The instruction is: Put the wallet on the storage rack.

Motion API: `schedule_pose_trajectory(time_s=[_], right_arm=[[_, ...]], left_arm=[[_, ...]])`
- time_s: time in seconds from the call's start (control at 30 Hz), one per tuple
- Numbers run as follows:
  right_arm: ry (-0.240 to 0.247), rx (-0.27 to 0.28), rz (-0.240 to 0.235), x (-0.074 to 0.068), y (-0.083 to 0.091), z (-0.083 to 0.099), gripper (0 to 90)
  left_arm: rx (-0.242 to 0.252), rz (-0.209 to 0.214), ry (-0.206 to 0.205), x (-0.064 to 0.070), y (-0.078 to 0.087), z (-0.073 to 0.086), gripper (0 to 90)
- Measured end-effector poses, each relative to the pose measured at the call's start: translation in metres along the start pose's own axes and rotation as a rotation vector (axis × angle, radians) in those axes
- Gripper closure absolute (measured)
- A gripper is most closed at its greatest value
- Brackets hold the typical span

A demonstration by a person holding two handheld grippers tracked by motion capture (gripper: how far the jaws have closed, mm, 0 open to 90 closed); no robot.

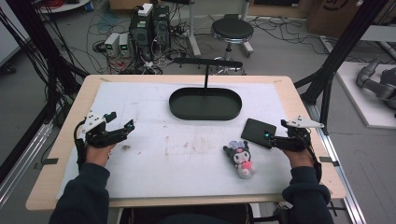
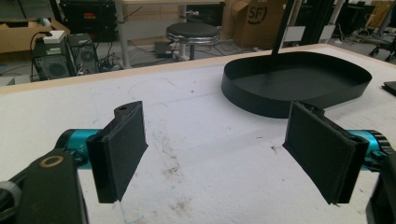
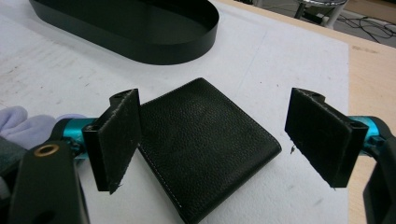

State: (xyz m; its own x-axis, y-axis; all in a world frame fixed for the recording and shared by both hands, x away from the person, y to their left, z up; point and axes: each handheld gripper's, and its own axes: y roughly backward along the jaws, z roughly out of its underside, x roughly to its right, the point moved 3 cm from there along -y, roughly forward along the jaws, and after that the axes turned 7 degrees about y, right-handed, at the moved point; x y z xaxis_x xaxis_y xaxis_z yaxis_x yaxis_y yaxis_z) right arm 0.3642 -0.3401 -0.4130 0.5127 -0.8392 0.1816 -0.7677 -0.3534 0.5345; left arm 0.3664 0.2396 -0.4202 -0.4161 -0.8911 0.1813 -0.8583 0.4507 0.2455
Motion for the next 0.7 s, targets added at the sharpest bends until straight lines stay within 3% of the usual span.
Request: schedule_pose_trajectory(time_s=[0.2,0.4,0.53,0.63,0.67,0.7], right_arm=[[-0.007,0.003,0.0,0.001,-0.0004,0.0001,19.5],[0.021,0.002,-0.003,0.0001,-0.0004,0.0007,19.8],[0.066,0.0,-0.011,-0.002,0.0002,0.0008,26.5],[0.122,-0.034,-0.018,-0.0046,-0.0048,0.0032,29.9],[0.15,-0.054,-0.05,-0.0085,-0.0089,0.0053,36.8],[0.15,-0.054,-0.05,-0.0085,-0.0089,0.0053,36.8]], left_arm=[[-0.01,-0.001,-0.005,0.0008,-0.0013,0.001,20.6],[-0.012,-0.004,-0.007,0.0014,-0.0003,0.0018,20.7],[-0.013,-0.004,-0.013,0.0013,-0.0008,0.0018,21.1],[-0.016,-0.004,-0.011,0.001,-0.0003,0.0022,21.2],[-0.013,-0.002,-0.008,0.0014,-0.0001,0.0022,21.2],[-0.012,-0.002,-0.007,0.0016,0.0003,0.0024,21.2]])
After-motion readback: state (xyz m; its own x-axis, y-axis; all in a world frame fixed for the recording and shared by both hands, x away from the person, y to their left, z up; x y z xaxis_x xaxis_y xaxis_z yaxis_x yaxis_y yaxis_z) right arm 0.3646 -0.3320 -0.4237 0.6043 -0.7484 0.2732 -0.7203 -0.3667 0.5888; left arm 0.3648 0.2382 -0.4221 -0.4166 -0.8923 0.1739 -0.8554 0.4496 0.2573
